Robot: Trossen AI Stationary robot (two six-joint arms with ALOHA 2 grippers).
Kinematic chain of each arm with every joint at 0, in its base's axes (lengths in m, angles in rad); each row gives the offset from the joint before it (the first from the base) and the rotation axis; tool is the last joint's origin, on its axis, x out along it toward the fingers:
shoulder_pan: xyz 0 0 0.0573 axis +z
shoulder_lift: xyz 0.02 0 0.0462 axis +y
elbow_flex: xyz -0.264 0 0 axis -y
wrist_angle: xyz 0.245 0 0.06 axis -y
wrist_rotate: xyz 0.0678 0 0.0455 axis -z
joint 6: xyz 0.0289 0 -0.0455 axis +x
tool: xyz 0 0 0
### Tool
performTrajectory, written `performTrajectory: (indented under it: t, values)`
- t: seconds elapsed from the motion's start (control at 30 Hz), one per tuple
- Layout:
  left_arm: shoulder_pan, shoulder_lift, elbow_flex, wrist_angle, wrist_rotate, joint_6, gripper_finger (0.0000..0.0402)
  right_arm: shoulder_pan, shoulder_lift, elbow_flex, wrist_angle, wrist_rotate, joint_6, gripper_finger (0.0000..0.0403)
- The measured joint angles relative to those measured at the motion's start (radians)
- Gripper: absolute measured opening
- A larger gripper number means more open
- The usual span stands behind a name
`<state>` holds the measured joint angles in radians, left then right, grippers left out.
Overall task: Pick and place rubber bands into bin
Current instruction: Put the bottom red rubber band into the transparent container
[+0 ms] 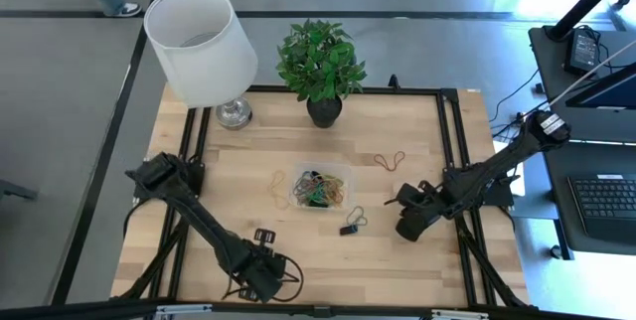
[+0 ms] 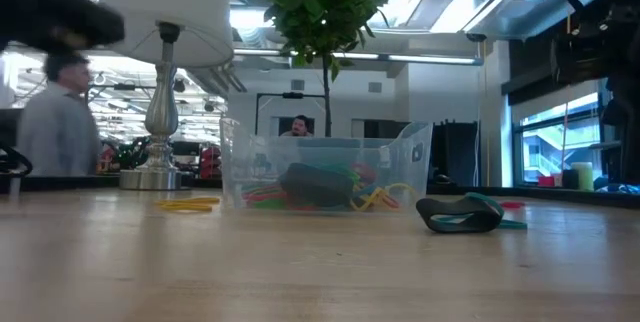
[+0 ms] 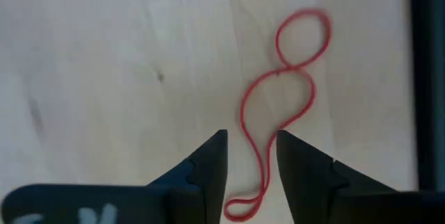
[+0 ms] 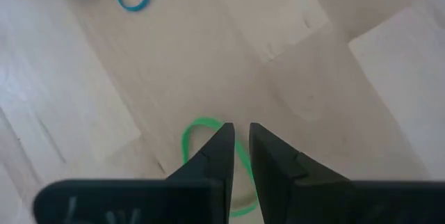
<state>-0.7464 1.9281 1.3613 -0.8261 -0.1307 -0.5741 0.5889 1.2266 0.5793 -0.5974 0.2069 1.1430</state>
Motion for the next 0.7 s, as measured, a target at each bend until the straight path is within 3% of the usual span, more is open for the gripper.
performTrajectory:
  t: [0.23, 0.43, 0.7]
  values:
    - [0.0, 0.099, 0.004, 0.007, 0.047, -0.009, 0.0105, 0.023, 0.0, 0.0, 0.003, -0.001, -0.018, 0.005]
    - [0.003, 0.127, 0.004, 0.014, 0.084, -0.017, 0.0015, 0.025, 0.0, 0.0, 0.003, 0.0, -0.03, 0.005]
    - [0.018, -0.026, -0.004, -0.018, 0.078, -0.145, 0.0002, 0.025, 0.0, 0.0, 0.002, 0.002, -0.03, 0.005]
